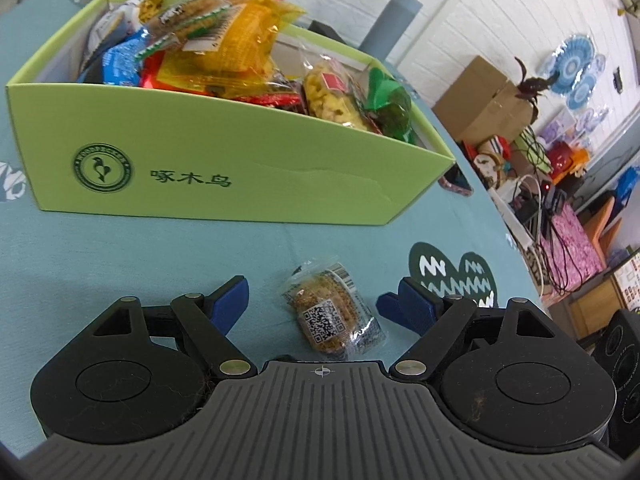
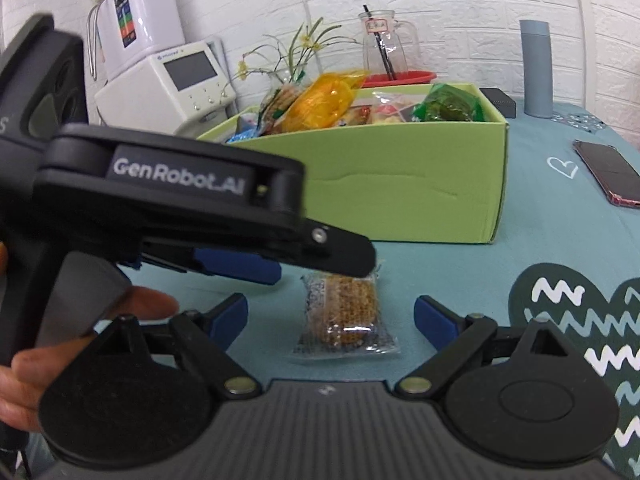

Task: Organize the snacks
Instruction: 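Move the left gripper to the last clear cookie packet and grasp it, then carry the clear cookie packet into the box and open the left gripper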

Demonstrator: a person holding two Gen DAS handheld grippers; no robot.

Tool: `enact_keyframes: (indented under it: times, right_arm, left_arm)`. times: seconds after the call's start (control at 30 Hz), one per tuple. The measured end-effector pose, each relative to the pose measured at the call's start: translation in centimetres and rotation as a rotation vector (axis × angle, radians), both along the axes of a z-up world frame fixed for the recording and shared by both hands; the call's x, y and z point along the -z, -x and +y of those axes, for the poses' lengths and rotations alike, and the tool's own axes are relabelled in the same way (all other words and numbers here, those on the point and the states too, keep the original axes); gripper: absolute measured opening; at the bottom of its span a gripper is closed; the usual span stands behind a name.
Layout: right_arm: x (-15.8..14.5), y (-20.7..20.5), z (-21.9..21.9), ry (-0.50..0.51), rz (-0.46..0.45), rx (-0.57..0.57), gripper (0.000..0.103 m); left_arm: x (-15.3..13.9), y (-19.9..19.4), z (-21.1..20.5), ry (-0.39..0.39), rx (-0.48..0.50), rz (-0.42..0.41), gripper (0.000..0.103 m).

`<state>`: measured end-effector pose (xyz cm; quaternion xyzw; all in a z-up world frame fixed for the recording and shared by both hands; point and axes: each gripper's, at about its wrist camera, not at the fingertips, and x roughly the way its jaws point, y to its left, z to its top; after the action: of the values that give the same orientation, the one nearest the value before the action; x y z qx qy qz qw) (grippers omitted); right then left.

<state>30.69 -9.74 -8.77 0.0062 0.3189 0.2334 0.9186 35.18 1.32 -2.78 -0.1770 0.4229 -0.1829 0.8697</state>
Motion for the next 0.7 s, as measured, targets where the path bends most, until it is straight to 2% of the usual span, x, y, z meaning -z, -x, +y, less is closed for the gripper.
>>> enact_keyframes:
  times: [0.07,0.17,0.2,0.23,0.33,0.47,0.53,0.6,0.7]
  right_arm:
    - [0.3,-0.2,0.2,0.015,0.011,0.005,0.095]
    - [0.4,0.2,0.8,0.042,0.003,-0.016,0.095]
    - [0.4,0.4,1.1,0.044,0.007,-0.039,0.094]
    - [0.3,0.8,1.5,0.056,0.004,-0.048,0.09]
    - [0.2,2.3,2.5,0.083,0.005,-0.078,0.09]
    - [0.3,5.7,3.5,0.077,0.004,-0.106,0.091]
    - [0.4,7.4,3.9,0.08,-0.009,-0.117,0.092]
    - [0.4,8.1,3.7,0.08,-0.029,-0.098,0.094]
    - [0.3,7.8,2.9,0.083,-0.022,-0.051,0.094]
  left_arm:
    - [0.2,-0.1,-0.5,-0.019,0.006,-0.002,0.063]
    - [0.5,-0.2,-1.1,-0.055,0.039,-0.002,0.042]
    - [0.6,-0.1,-1.3,-0.074,0.056,-0.004,0.031]
    - [0.6,0.2,-1.4,-0.086,0.07,-0.01,0.03]
    - [0.7,1.9,-0.8,-0.09,0.096,-0.017,0.022]
    - [0.9,5.6,0.3,-0.089,0.11,-0.013,0.022]
    - [0.8,7.3,0.5,-0.102,0.12,-0.021,0.027]
    - [0.6,8.0,0.6,-0.106,0.12,-0.039,0.045]
    - [0.4,8.0,1.0,-0.102,0.08,-0.046,0.049]
